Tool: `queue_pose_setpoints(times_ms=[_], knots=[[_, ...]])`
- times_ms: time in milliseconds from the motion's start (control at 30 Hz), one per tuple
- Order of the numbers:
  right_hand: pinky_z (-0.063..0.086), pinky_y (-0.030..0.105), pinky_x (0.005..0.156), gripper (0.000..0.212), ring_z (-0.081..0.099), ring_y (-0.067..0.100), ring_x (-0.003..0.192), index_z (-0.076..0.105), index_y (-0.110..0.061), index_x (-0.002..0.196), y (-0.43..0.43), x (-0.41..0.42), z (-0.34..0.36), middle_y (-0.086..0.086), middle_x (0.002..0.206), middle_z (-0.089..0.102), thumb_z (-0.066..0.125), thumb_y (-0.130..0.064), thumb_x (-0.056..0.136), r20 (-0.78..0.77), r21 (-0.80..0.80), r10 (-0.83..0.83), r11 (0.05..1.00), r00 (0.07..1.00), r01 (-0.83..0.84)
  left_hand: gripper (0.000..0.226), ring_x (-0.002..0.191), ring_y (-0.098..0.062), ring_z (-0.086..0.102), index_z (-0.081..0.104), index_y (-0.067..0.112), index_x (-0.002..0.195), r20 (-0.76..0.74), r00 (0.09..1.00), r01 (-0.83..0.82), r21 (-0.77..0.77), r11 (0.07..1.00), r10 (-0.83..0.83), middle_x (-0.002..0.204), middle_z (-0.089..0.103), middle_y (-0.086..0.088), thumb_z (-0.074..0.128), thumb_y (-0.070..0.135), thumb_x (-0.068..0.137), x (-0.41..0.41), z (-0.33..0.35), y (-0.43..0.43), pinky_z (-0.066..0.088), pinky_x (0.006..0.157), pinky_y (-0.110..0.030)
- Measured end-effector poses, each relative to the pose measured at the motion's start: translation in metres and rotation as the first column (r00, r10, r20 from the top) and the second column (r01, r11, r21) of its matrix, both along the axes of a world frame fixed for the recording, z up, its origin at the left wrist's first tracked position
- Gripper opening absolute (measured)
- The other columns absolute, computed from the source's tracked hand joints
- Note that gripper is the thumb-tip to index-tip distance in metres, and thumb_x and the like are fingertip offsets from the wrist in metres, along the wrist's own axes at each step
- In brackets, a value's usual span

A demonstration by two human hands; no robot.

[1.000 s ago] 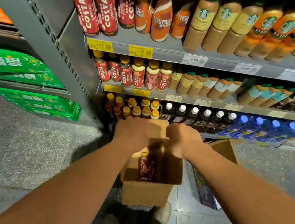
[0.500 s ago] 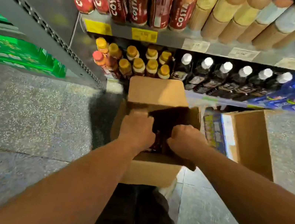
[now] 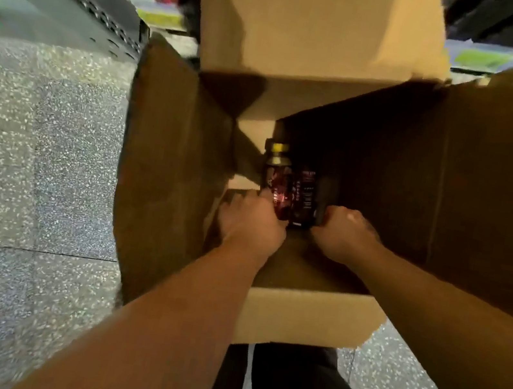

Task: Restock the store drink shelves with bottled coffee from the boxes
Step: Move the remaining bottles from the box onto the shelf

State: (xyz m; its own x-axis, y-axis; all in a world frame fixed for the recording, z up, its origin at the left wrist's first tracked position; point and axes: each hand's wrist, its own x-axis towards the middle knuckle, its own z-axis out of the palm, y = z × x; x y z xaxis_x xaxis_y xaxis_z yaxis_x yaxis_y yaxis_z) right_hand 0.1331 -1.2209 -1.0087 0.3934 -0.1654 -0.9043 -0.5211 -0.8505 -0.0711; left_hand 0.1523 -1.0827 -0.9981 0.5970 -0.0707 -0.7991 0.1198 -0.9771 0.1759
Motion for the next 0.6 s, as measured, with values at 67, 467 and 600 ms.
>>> queue_pose_setpoints(times_ms=[67,467,600], knots=[[0.045,0.033,0.071,0.024,0.057,0.026,0.091,0.058,-0.016,0.108,-0.002,-0.002,-0.032,0.006,0.102,0.058,0.055,-0.032,0.089,0.005,-0.002,-0.027,1.000,1.000,0.027,0.042,0.118,-0.027,0.050,0.051,0.018,0.126,-0.047,0.995,-0.084,0.012,0.996,0.085,0.126,0.055,-0.007,0.055,0.039,0.090,-0.005,-0.031,0.001,0.042,0.095,-0.039],[0.040,0.027,0.079,0.061,0.054,0.026,0.118,0.043,-0.015,0.136,-0.001,-0.007,-0.134,0.007,0.132,0.054,0.069,-0.034,0.085,0.025,0.073,-0.448,0.892,0.894,0.445,0.055,0.109,-0.029,0.060,0.055,0.014,0.127,-0.263,0.736,-0.671,-0.151,0.726,0.624,0.122,0.060,-0.008,0.071,0.037,0.079,-0.030,-0.166,-0.015,0.049,0.088,-0.035],[0.045,0.035,0.098,0.057,0.054,0.025,0.121,0.045,-0.018,0.136,-0.005,-0.012,-0.141,0.006,0.132,0.055,0.070,-0.019,0.084,-0.009,0.147,-0.633,0.765,0.774,0.627,0.058,0.121,-0.028,0.052,0.045,0.016,0.137,-0.225,0.695,-0.718,-0.175,0.674,0.683,0.131,0.055,-0.007,0.066,0.035,0.086,-0.032,-0.181,-0.011,0.043,0.099,-0.038]])
